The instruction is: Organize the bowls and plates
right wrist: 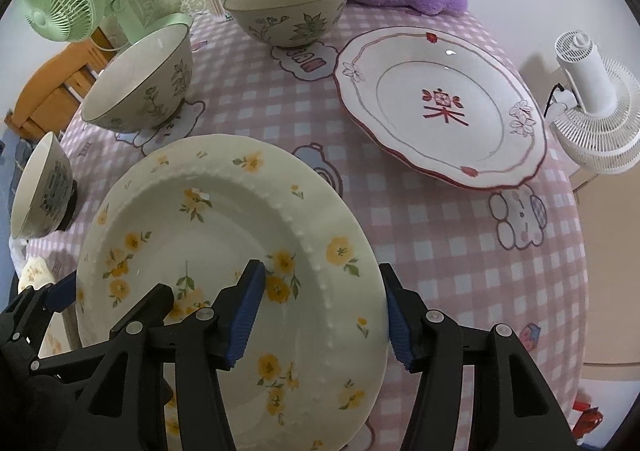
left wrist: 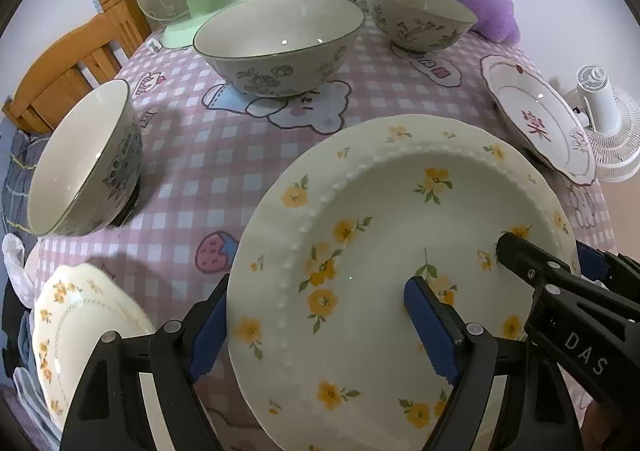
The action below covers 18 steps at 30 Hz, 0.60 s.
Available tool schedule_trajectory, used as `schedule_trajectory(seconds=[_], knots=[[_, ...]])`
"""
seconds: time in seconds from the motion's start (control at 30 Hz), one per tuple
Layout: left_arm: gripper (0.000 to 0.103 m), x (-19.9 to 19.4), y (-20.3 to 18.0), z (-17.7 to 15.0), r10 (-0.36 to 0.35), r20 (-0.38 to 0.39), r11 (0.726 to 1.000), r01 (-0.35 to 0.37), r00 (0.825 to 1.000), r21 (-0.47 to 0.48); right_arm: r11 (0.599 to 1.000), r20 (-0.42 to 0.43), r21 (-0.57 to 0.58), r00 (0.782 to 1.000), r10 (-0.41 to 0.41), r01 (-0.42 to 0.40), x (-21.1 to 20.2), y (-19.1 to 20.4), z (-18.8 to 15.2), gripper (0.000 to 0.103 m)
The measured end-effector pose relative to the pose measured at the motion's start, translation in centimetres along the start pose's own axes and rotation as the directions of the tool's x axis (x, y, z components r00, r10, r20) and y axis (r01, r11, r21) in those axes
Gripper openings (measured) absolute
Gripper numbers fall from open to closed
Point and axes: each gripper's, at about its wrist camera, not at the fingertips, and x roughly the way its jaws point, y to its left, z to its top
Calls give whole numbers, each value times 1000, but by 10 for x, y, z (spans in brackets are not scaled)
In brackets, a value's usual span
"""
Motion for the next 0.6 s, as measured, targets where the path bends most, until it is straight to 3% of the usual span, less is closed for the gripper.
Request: schedule_trajectory(seconds=[0.6], knots=[[83,-54,10,-18,-28,69,1000,28,997,-2,1000,76,24,997,-20,18,-59,8,-19,60]])
